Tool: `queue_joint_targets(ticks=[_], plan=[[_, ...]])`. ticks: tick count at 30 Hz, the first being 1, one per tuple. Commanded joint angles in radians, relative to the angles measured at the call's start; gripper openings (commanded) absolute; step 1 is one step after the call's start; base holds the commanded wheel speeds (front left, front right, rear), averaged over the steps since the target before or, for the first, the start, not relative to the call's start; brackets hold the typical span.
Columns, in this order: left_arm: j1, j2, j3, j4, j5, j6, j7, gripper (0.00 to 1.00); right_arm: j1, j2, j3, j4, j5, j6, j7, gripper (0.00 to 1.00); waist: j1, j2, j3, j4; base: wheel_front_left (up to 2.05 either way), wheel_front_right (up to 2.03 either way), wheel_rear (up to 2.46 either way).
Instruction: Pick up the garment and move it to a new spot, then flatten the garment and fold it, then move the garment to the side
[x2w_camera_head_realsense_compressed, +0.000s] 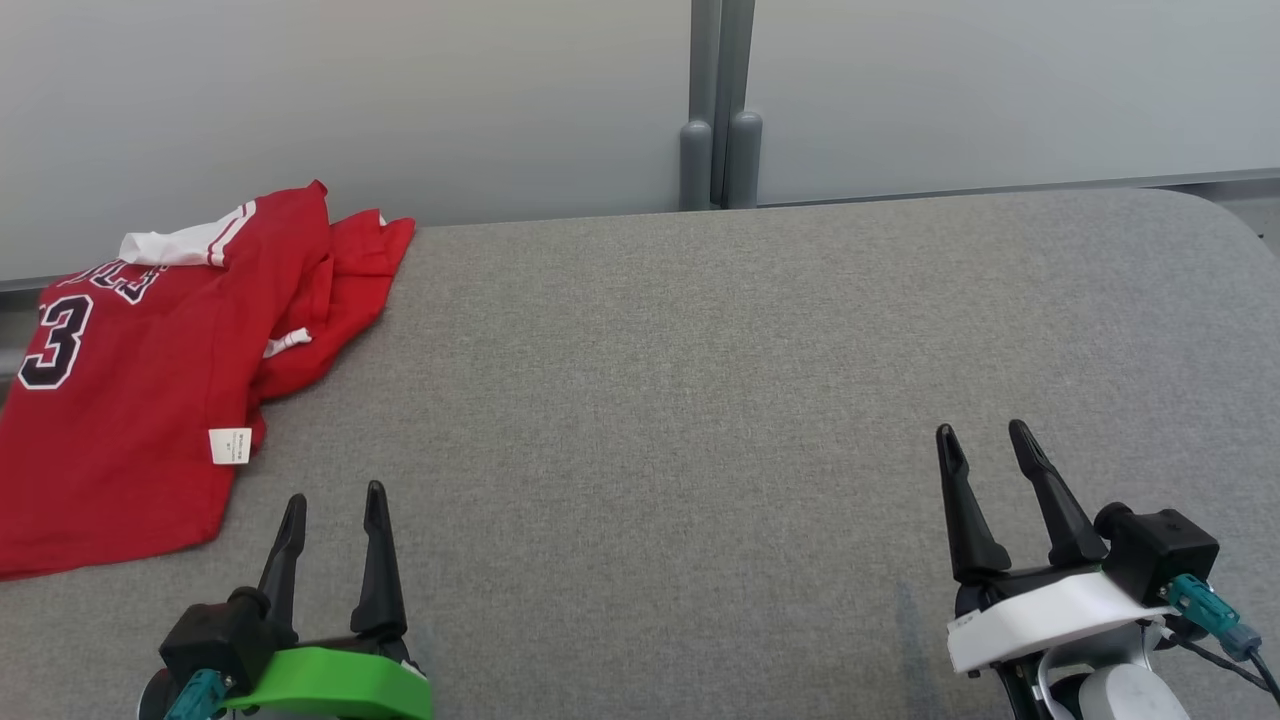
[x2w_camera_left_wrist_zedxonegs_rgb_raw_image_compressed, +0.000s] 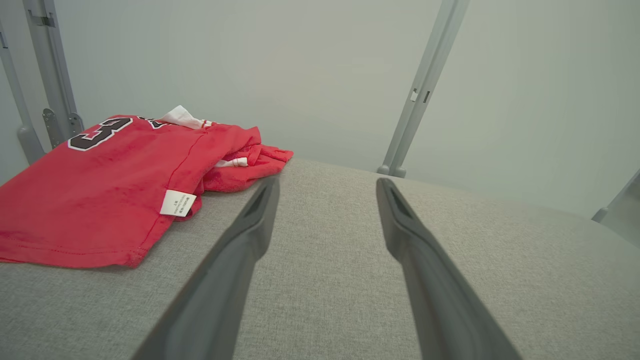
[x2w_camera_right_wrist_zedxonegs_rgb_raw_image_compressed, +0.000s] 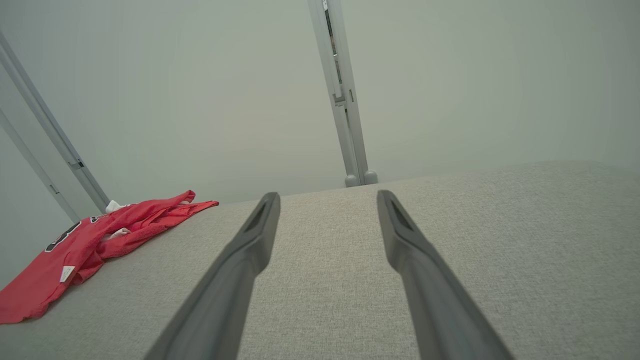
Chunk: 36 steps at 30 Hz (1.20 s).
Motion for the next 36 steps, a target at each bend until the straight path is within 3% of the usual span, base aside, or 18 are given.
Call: queue_joint_targets(ticks=[1, 29, 36], plan=[[0.009, 0.006, -0.002, -0.005, 0.024, 0.002, -0.010, 1.00, 0.003, -0.006, 0.004, -0.010, -0.025, 0.003, -0.010, 1.00, 0.0000, 0.0075, -0.001, 0.000, 0.00, 0.00, 0.00], [0.040, 0.008, -0.018, 0.030, 0.190, 0.016, -0.070, 1.00, 0.003, -0.008, 0.042, 0.003, -0.235, 0.002, -0.061, 1.00, 0.0000, 0.0097, -0.008, 0.004, 0.00, 0.00, 0.00], [0.037, 0.008, -0.018, 0.040, 0.179, 0.016, -0.067, 1.00, 0.006, -0.008, 0.044, 0.008, -0.227, 0.002, -0.060, 1.00, 0.0000, 0.0098, -0.010, 0.006, 0.00, 0.00, 0.00]])
